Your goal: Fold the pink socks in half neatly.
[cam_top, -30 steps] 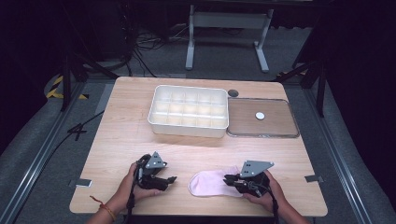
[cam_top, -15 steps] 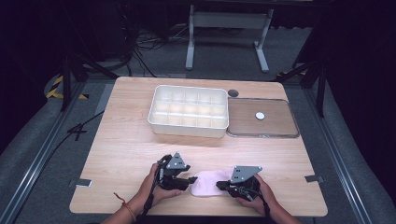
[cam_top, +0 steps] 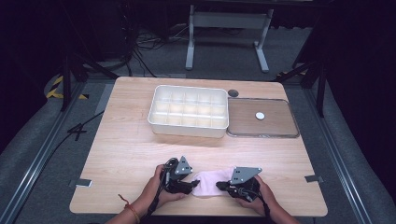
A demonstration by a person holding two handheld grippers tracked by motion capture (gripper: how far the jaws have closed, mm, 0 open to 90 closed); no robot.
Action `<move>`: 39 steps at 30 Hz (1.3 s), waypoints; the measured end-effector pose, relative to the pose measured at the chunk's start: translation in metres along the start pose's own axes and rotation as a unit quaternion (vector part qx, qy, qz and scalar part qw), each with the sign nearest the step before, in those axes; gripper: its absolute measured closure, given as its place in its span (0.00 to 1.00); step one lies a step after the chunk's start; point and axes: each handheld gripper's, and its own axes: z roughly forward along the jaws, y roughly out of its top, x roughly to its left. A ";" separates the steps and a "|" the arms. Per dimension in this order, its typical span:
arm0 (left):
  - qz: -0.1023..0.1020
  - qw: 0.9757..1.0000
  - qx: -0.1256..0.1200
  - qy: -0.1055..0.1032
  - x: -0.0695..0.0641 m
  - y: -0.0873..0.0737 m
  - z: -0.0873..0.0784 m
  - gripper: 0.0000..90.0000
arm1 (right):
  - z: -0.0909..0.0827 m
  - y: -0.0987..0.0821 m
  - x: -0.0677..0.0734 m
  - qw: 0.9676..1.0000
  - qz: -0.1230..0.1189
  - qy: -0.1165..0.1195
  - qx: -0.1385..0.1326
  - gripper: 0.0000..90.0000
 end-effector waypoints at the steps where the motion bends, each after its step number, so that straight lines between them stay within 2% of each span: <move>1: -0.005 1.000 0.002 -0.006 -0.001 0.000 0.000 0.50 | 0.000 0.000 0.000 1.000 0.000 0.000 0.000 0.99; 4: 0.005 1.000 0.009 -0.016 0.002 0.002 0.000 0.54 | 0.000 0.001 0.001 1.000 -0.006 -0.001 0.003 0.98; 8: 0.004 1.000 0.011 -0.018 0.006 0.001 -0.002 0.60 | -0.001 0.001 0.002 1.000 -0.014 -0.004 0.008 0.98; 10: 0.002 1.000 0.012 -0.016 0.006 0.001 -0.002 0.60 | -0.001 0.001 0.002 1.000 -0.012 -0.003 0.008 0.98; 13: -0.007 1.000 0.018 -0.002 0.010 0.002 -0.003 0.59 | 0.001 0.002 0.004 1.000 -0.013 -0.005 0.006 0.98; 17: -0.011 1.000 0.014 -0.004 0.013 0.002 -0.003 0.59 | 0.004 0.005 0.008 1.000 -0.022 -0.013 0.008 0.98; 22: -0.007 1.000 0.014 -0.007 0.013 0.002 -0.003 0.59 | 0.004 0.006 0.006 1.000 -0.021 -0.008 0.010 0.98; 25: -0.007 1.000 0.014 -0.008 0.013 0.002 -0.002 0.60 | 0.005 0.009 0.007 0.999 -0.024 -0.018 0.014 0.97; 26: -0.007 1.000 0.014 -0.008 0.013 0.002 -0.002 0.60 | 0.005 0.010 0.006 1.000 -0.014 -0.015 0.012 0.96; 29: -0.008 1.000 0.016 -0.008 0.013 0.003 -0.003 0.60 | 0.006 0.013 0.007 1.000 -0.012 -0.019 0.001 0.96; 31: -0.008 1.000 0.016 -0.007 0.013 0.003 -0.002 0.60 | 0.009 0.017 0.008 0.999 -0.024 -0.026 0.008 0.97; 32: -0.010 1.000 0.016 -0.007 0.013 0.003 -0.002 0.60 | 0.013 0.018 0.008 0.999 -0.025 -0.029 0.018 0.97; 33: -0.012 1.000 0.015 -0.004 0.013 0.003 -0.002 0.59 | 0.016 0.019 0.006 0.999 -0.020 -0.025 0.016 0.97; 34: -0.014 1.000 0.012 -0.002 0.012 0.003 -0.002 0.59 | 0.017 0.019 0.004 1.000 -0.012 -0.018 0.012 0.98; 36: -0.017 1.000 0.008 -0.001 0.012 0.002 -0.001 0.53 | 0.018 0.019 0.003 1.000 -0.013 -0.014 0.014 0.98; 39: -0.027 1.000 0.011 -0.002 0.009 0.005 0.002 0.42 | 0.018 0.021 0.009 0.998 -0.041 -0.032 0.021 0.98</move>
